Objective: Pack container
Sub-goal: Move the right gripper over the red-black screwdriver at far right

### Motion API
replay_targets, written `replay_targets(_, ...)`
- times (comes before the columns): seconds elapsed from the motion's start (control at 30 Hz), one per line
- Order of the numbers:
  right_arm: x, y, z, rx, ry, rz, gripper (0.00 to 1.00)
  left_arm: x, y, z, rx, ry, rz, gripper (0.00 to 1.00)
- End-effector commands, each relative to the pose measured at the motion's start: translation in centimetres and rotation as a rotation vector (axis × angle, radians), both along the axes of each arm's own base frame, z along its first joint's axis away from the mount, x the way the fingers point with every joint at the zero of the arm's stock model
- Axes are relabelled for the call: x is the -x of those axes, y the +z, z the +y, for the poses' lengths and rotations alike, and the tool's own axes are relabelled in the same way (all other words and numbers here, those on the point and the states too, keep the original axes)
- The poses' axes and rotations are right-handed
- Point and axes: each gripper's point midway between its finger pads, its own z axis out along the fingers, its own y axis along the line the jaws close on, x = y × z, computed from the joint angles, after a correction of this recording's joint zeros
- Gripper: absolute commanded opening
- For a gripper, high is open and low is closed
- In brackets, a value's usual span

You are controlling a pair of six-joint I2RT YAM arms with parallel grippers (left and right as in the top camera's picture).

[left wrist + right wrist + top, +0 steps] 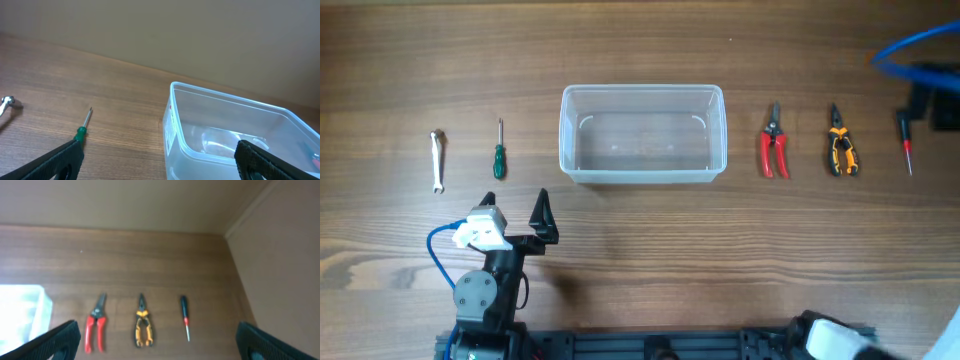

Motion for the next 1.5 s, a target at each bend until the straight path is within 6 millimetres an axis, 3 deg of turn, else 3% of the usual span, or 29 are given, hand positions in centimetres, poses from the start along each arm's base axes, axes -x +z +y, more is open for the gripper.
replay_targets(0.0,-1.6,-0.5,-3.4,-0.117,0.086,-0.025,1.00,0.0,0.0,-0.1,-0.008,-0.007,-0.006,1.00)
replay_targets(0.07,-2.0,-2.5,-6.1,-0.202,0.063,-0.004,1.00,0.0,0.0,-0.1,-0.008,-0.007,-0.006,1.00)
replay_targets(0.17,-1.8,-8.4,-9.9,-0.310,0.000,0.149,1.00,0.0,0.0,-0.1,-0.008,-0.007,-0.006,1.00)
replay_targets(0.27,-1.4,-13.4,-11.0,-0.429,-0.040,0.296,1.00,0.0,0.0,-0.1,-0.008,-0.007,-0.006,1.00)
replay_targets(0.4,-1.0,-16.7,-12.2,-0.483,-0.122,0.406,1.00,0.0,0.0,-0.1,-0.008,-0.007,-0.006,1.00)
replay_targets(0.5,0.1,-17.3,-14.4,-0.422,-0.264,0.454,1.00,0.0,0.0,-0.1,-0.008,-0.007,-0.006,1.00)
replay_targets(0.67,-0.6,-17.0,-14.8,-0.443,-0.295,0.408,1.00,0.0,0.0,-0.1,-0.008,-0.007,-0.006,1.00)
replay_targets(0.8,-3.0,-15.9,-13.3,-0.387,-0.050,0.326,1.00,0.0,0.0,-0.1,-0.008,-0.007,-0.006,1.00)
replay_targets(1.0,-4.6,-15.6,-16.0,-0.257,-0.062,0.281,1.00,0.0,0.0,-0.1,-0.008,-0.007,-0.006,1.00)
replay_targets(1.1,-6.4,-16.4,-17.7,-0.223,-0.059,0.247,1.00,0.0,0.0,-0.1,-0.008,-0.007,-0.006,1.00)
replay_targets(1.23,-8.5,-19.1,-20.1,-0.227,-0.132,0.286,1.00,0.0,0.0,-0.1,-0.008,-0.007,-0.006,1.00)
replay_targets(1.47,-13.2,-20.4,-20.5,-0.207,-0.081,0.287,1.00,0.0,0.0,-0.1,-0.008,-0.007,-0.006,1.00)
